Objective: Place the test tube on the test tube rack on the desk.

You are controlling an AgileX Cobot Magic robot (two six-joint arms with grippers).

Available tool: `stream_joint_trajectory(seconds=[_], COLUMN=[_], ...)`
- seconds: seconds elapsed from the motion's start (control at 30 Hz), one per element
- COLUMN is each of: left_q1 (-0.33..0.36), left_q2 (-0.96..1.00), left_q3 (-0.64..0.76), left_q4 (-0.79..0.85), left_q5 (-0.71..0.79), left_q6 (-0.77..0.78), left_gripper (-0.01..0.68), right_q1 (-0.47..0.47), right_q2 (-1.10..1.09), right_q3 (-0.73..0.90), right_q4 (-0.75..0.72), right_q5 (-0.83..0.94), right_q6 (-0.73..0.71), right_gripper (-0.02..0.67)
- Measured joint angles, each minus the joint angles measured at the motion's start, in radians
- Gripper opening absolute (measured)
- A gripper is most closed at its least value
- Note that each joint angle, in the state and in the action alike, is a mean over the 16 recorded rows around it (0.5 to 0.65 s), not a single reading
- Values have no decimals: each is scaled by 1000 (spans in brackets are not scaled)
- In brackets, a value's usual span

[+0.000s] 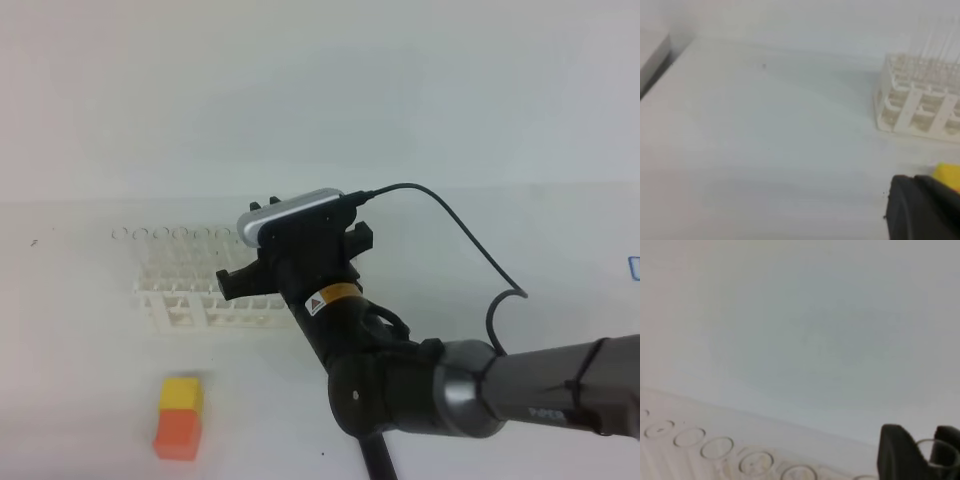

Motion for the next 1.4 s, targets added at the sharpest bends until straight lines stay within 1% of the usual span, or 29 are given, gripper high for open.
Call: stream_joint_trajectory(seconds=[0.2,0.57,1.17,1.3,1.4], left_q1=[-1,-1,-1,-1,-1], left_q2=[1,1,1,1,1], left_q3=[57,63,63,63,63], left_q4=[-15,-19,-9,-9,-9], left_q5=[-48,-20,-20,-20,-20], left_q6=[-53,-134,-142,-142,-142], left_gripper=[-1,-1,-1,-1,-1], right_q1=[1,3,4,5,5], right_q2=[16,26,26,27,30], right_q3=[0,3,1,1,2], right_q4=[12,28,27,27,33], right_q5=[-7,2,25,30,44], right_q6=[5,7,-63,-67,-65], right_gripper=[120,120,122,133,154])
